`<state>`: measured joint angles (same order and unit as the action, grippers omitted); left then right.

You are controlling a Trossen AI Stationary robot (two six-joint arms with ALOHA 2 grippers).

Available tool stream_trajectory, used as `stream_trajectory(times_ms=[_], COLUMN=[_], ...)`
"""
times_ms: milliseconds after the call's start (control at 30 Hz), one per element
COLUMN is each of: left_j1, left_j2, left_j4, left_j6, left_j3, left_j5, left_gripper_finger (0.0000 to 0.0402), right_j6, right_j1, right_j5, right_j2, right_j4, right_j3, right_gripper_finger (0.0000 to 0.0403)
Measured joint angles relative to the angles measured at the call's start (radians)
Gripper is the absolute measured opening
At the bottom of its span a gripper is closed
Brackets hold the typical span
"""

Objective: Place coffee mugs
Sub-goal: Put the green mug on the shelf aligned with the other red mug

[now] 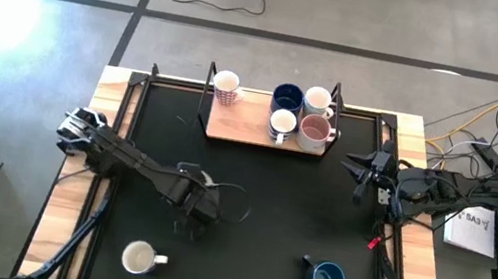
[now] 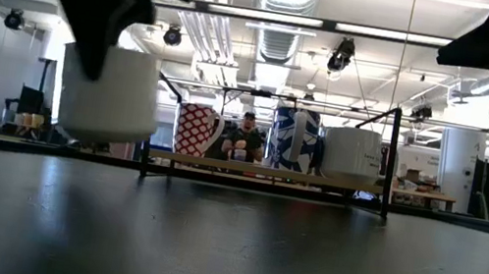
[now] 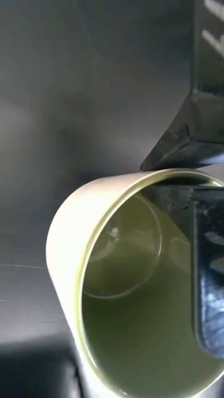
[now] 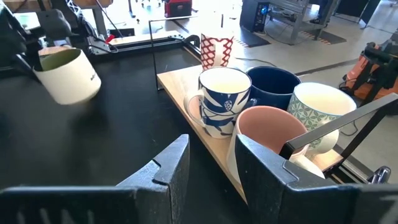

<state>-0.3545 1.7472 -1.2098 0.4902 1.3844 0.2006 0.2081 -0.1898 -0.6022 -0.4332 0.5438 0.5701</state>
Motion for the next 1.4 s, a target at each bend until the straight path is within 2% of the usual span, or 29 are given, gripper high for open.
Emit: stream_trajectory(times_ms=[200, 600, 800, 1000, 1167, 1400], left_j1=[0.065, 0.187, 0.260, 0.348, 0.384, 0.452], left_j2=[0.021, 0.145, 0.240, 0.326, 0.335, 0.309], left_j4=[0.087, 0.127, 0.007, -0.141, -0.186, -0.188], left_j6=[-0.141, -0.428, -0.560, -0.622, -0.683, -0.724], left_j3=[0.087, 0.288, 0.430, 0.562, 0.584, 0.545], left_j5=[0.009, 0.028, 0.027, 0.030, 0.040, 0.044], left_gripper_finger=[0.0010, 0.0010, 0.0012, 0.0013, 0.0013, 0.0013], right_j6=[0.000, 0.000, 0.000, 0.000, 0.000, 0.000], right_j1=[0.000, 0.000, 0.000, 0.000, 0.000, 0.000], right_j5=[0.000, 0.000, 0.000, 0.000, 0.000, 0.000], right_j2=[0.000, 0.000, 0.000, -0.001, -0.001, -0.001], right_j4=[0.000, 0.000, 0.000, 0.000, 0.000, 0.000], right_j3=[0.000, 0.000, 0.000, 0.000, 0.000, 0.000], right_gripper_finger=[0.0121, 0.0121, 0.0121, 0.0121, 0.0121, 0.0121])
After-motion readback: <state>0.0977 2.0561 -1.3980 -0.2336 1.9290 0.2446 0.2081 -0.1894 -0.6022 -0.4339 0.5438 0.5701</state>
